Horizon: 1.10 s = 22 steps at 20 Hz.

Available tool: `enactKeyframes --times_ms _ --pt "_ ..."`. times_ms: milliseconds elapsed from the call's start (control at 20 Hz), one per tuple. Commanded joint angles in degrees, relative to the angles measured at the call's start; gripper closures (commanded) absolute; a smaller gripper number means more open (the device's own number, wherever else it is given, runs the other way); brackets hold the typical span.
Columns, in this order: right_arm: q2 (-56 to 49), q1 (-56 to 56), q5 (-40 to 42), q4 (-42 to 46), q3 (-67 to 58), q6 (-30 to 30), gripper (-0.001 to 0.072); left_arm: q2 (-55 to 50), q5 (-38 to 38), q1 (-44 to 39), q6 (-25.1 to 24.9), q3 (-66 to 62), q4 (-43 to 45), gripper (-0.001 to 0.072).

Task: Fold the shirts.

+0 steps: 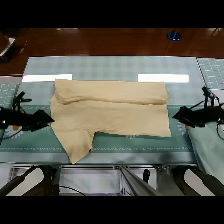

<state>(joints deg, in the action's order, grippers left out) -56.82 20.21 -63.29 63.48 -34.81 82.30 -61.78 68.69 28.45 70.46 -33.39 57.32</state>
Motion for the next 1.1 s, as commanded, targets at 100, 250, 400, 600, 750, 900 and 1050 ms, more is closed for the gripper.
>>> enactKeyframes --times_ms 100,250,400,600,750,900,1050 --pt "9.18 1.05 1.20 -11.28 11.85 -4.15 0.0298 4.17 -2.25 3.85 -0.59 11.89 -5.33 0.0199" --pt "9.18 1.05 0.87 -11.69 11.85 -4.13 0.0298 3.17 -2.91 0.42 -0.59 12.26 -5.55 0.0199" --pt "9.18 1.05 0.90 -12.66 11.85 -4.11 0.0298 2.36 -5.57 -2.58 -0.61 12.28 -6.25 0.0201" --pt "9.18 1.81 1.36 -7.61 11.85 -1.16 0.0298 -1.11 -8.22 -7.48 -0.61 12.24 -6.40 0.0559" --pt "9.11 4.59 -2.78 2.80 11.85 4.26 0.0298 -1.38 -7.76 -7.41 -2.05 11.72 -6.93 0.0685" --pt "9.11 5.51 -6.64 2.84 11.85 3.08 0.0298 -1.38 -7.13 -7.41 -2.58 11.41 -6.86 0.0685" --pt "8.35 5.35 -6.84 1.40 12.09 2.95 0.0298 -1.38 -7.10 -7.41 -2.54 11.41 -6.86 0.0685"
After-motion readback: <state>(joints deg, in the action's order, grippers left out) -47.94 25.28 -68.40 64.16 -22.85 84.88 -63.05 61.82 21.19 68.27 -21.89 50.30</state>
